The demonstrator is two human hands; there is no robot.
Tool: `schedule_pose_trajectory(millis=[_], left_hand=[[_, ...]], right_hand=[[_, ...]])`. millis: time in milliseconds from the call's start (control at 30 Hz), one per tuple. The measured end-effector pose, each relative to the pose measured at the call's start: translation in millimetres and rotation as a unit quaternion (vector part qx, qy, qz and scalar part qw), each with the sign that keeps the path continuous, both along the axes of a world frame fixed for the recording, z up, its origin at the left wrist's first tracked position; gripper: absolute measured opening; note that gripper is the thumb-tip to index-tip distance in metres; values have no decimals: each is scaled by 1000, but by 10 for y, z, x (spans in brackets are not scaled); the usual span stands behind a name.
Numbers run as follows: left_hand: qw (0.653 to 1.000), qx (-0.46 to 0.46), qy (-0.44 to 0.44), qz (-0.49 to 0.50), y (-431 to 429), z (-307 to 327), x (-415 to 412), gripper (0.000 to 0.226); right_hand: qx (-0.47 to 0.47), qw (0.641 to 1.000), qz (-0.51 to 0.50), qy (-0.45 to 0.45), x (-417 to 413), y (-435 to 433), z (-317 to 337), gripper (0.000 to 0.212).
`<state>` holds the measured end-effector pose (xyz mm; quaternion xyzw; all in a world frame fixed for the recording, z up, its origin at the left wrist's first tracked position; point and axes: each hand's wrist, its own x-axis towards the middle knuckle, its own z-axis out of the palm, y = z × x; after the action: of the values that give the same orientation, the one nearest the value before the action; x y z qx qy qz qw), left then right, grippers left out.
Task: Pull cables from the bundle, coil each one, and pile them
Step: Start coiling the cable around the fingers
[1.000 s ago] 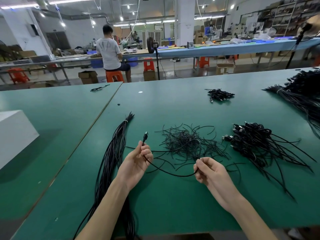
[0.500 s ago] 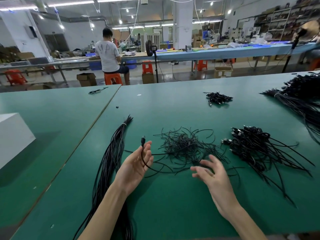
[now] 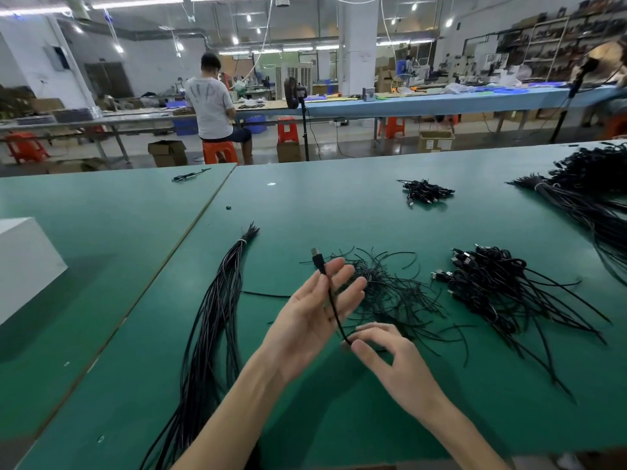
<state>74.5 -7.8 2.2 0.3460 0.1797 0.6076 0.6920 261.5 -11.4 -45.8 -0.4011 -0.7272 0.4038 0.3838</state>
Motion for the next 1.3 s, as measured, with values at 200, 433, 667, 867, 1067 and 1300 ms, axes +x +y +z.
schedule_pose_trajectory(millis=[200,433,667,867,1067,1300], left_hand=[[994,-93,-59,20,-8,-57,98,32],[992,-108,-53,-22,12,-122,-40,36],[997,-63,35,-32,-3,-154,-122,49],[995,-67,67,-22,-18,-118,-72,61],[925,78,355,-106,-173,148,-72,57],[641,106,750,-122,-253,301,-99,43]], right_hand=[[-8,999,-6,34,33,9,36,24],[-25,999,-11,19,44,22,23,18],[-41,998,-9,41,53,12,47,20],[-54,998,5,16,38,8,21,15],[-6,999,-30,-27,19,-11,15,32],[27,990,-70,-118,-14,-15,-48,21]])
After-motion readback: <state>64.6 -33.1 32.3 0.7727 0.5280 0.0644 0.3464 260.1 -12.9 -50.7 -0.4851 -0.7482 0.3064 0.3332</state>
